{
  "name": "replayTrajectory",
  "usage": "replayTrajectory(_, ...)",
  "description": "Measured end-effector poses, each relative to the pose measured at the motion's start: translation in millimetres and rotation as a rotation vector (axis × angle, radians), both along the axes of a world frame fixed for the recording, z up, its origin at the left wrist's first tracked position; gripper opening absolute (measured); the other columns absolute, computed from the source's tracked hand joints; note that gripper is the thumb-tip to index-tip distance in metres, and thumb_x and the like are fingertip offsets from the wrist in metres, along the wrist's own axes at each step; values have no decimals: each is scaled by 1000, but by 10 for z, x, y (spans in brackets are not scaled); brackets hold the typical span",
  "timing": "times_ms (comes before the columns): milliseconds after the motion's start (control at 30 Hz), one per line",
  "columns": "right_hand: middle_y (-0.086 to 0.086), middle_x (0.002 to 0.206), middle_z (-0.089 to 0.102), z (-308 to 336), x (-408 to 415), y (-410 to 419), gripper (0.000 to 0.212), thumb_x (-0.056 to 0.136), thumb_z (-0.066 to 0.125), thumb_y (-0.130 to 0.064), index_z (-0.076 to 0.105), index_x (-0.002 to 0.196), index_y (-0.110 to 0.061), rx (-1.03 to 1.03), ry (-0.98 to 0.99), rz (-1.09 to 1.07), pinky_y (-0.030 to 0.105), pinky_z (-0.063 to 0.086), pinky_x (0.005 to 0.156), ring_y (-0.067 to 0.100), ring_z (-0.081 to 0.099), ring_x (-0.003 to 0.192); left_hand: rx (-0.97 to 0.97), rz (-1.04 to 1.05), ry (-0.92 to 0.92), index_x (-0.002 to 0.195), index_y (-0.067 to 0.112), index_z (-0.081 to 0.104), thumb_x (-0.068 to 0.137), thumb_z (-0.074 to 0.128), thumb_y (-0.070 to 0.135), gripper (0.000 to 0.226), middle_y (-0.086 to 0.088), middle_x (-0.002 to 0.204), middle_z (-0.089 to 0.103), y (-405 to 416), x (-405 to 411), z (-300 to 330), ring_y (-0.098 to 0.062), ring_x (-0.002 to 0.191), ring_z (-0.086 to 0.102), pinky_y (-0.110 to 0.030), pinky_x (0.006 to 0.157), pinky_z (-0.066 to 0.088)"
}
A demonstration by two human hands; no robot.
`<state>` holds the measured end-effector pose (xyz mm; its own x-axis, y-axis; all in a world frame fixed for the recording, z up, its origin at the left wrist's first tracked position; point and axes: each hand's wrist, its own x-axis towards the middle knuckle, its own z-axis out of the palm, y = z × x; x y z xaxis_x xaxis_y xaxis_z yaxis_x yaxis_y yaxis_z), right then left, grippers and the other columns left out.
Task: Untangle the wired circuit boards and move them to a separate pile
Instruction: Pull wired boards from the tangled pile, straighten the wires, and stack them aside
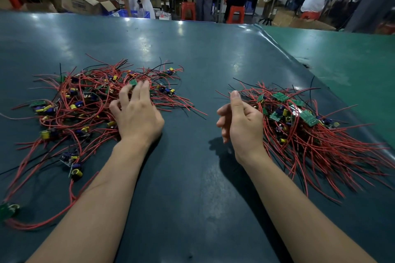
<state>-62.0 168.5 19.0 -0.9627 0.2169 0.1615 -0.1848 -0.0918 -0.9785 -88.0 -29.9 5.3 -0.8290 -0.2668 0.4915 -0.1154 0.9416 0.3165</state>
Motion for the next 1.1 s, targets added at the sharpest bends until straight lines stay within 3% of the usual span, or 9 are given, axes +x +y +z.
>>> replayTrajectory(67,2,47,55,8,5,8,51,101,47,-43,60,65,-10,5,-10,2,19,32,34,12,43,33,25,48,-40,141,20,45,87,60,20,56,-2,142,48,-30,-19,-41,-29,128,32,-46,100,25)
replayTrajectory(233,2,47,56,15,27,3,51,102,47,-42,60,66,-8,14,-25,23,18,32,33,12,43,33,40,219,-43,117,15,67,87,68,34,35,-15,119,58,-76,0,-18,-37,116,40,-47,94,29)
replayTrajectory(367,3,48,57,28,41,-3,51,102,46,-44,60,66,-9,16,-42,50,18,32,34,13,44,34,62,192,-9,104,21,70,92,61,38,23,-6,119,60,-64,12,-23,-31,118,38,-47,95,27)
replayTrajectory(433,2,48,57,32,38,-8,51,101,46,-44,60,66,-9,21,-49,55,18,32,35,13,44,34,124,145,86,103,20,68,95,58,33,18,-5,111,65,-40,26,-10,-28,116,41,-48,95,26)
replayTrajectory(600,3,51,58,10,30,-34,48,100,50,-41,63,68,-8,97,-81,110,19,31,36,14,43,36,149,81,560,101,14,69,100,52,29,22,-6,92,69,44,139,121,-32,91,52,-40,81,29)
replayTrajectory(733,3,63,64,45,57,-74,37,92,57,-45,69,86,-11,-27,-115,384,19,37,35,14,50,39,19,-248,841,102,10,69,99,59,18,13,-4,98,70,139,237,176,-29,80,58,-41,74,37)
replayTrajectory(867,1,71,66,71,65,-86,29,81,62,-41,69,91,-14,-170,-46,499,21,44,37,12,61,52,-112,-677,762,94,13,76,92,70,19,9,6,105,73,447,339,125,-27,79,61,-45,74,46)
replayTrajectory(1000,0,69,67,84,64,-29,12,93,60,-17,69,86,-12,-200,-4,362,20,44,39,10,62,55,-15,-750,724,91,7,76,88,75,17,11,-4,101,72,523,326,76,-30,80,62,-43,75,49)
replayTrajectory(1100,4,72,68,89,37,-12,8,94,61,-12,65,88,-9,-204,-9,265,20,43,37,12,61,50,114,-727,720,75,7,70,90,71,21,21,-3,76,63,503,344,45,-22,69,55,-35,68,46)
